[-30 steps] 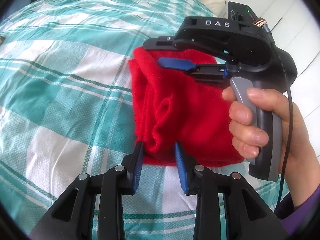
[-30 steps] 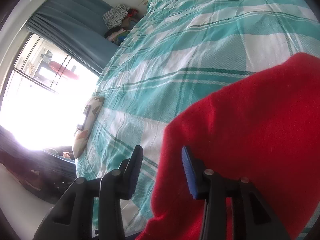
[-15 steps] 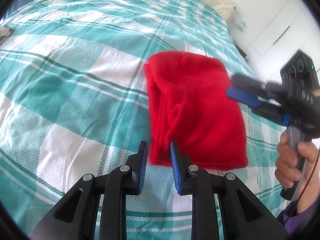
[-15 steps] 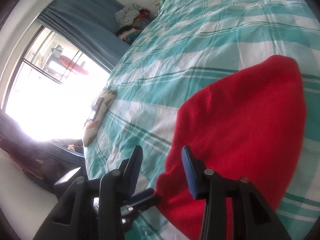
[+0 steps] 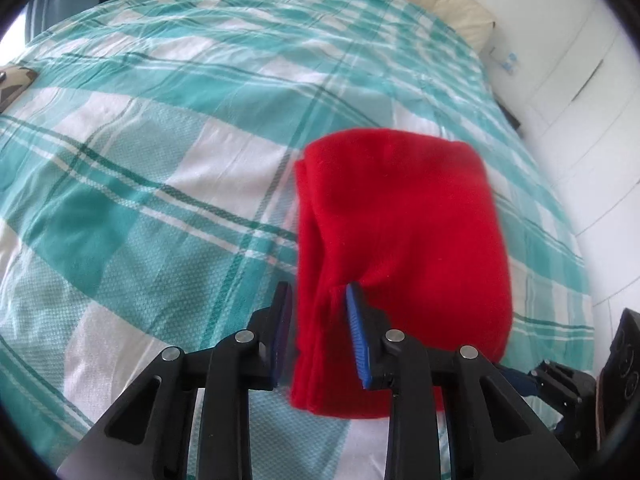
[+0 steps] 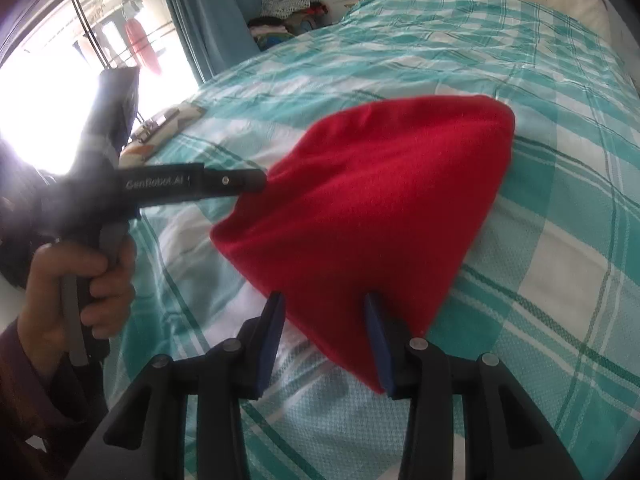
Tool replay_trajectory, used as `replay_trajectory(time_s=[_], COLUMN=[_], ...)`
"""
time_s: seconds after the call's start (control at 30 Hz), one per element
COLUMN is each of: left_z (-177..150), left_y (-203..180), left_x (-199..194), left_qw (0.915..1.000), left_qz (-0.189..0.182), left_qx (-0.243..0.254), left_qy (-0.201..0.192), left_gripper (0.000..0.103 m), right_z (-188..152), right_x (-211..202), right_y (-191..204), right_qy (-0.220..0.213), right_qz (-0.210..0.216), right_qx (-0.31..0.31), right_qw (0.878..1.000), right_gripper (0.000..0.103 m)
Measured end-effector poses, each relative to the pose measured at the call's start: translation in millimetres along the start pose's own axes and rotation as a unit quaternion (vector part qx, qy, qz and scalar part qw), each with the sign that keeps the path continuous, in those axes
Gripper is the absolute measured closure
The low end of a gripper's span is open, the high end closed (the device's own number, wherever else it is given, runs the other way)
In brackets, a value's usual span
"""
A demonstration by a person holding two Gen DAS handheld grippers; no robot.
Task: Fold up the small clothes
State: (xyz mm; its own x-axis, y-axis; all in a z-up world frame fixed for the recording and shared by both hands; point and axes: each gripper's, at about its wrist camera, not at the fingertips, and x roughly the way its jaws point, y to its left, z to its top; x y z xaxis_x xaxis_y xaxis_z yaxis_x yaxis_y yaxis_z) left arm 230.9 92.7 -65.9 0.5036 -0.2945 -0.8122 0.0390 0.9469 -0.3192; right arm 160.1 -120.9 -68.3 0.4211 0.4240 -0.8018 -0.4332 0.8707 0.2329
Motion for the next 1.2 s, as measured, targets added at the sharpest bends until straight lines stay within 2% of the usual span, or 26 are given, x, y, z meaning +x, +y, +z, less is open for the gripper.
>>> replay_trajectory(time_s=[0.07,0.17,0.2,0.27,0.3,0.33,0.37,0.43,0.53,0.6,0.73,0.87,1.03,1.2], left_z=[-5,-11,-12,-14,-15,-15,-16,-17,-23,-30,-45,-58,-70,-78], left_y=[2,-1,-1,2,4,6,6,6,1,-1,-6,-11,-16,-23], left_x=[8,10,7,-3,-10,-16,-23,-35,-48,-55,-69,-81,-91,-95], left_qw=[0.9999,0.9991,0.999,0.9991,0.9988,0.9983,0.9976,0.9953,0.99,0.9867,0.9843,0.9796,0.9755,0.972], left_qz=[0.01,0.03,0.032,0.037,0.044,0.052,0.058,0.077,0.105,0.119,0.117,0.126,0.134,0.138], left_qx=[0.006,0.029,0.03,0.021,0.018,0.018,0.022,0.034,0.058,0.072,0.086,0.101,0.11,0.118], left_qy=[0.008,0.005,0.003,-0.005,-0.011,-0.019,-0.03,-0.049,-0.073,-0.084,-0.1,-0.12,-0.135,-0.149], left_gripper=[0.076,0.075,0.072,0.058,0.041,0.028,0.024,0.012,0.009,0.008,0.007,0.006,0.005,0.005], right_z=[-12,-25,-27,-34,-38,-43,-50,-66,-85,-97,-115,-119,-121,-120], right_x=[6,5,2,-9,-16,-23,-31,-50,-76,-91,-108,-107,-113,-119], right_y=[-4,-9,-10,-11,-11,-12,-13,-14,-17,-20,-21,-24,-19,-14], right_qy=[0.011,0.004,-0.001,-0.009,-0.013,-0.017,-0.024,-0.047,-0.076,-0.094,-0.11,-0.094,-0.107,-0.127], right_qz=[-0.008,-0.003,-0.001,-0.003,-0.007,-0.011,-0.015,-0.025,-0.063,-0.085,-0.149,-0.227,-0.278,-0.297], right_qx=[0.004,0.017,0.021,0.034,0.04,0.046,0.052,0.066,0.09,0.111,0.137,0.13,0.115,0.111], right_qw=[1.0,1.0,1.0,0.999,0.999,0.999,0.998,0.996,0.991,0.986,0.973,0.961,0.948,0.94], right_gripper=[0.062,0.062,0.062,0.062,0.062,0.057,0.053,0.036,0.019,0.015,0.009,0.006,0.001,0.001])
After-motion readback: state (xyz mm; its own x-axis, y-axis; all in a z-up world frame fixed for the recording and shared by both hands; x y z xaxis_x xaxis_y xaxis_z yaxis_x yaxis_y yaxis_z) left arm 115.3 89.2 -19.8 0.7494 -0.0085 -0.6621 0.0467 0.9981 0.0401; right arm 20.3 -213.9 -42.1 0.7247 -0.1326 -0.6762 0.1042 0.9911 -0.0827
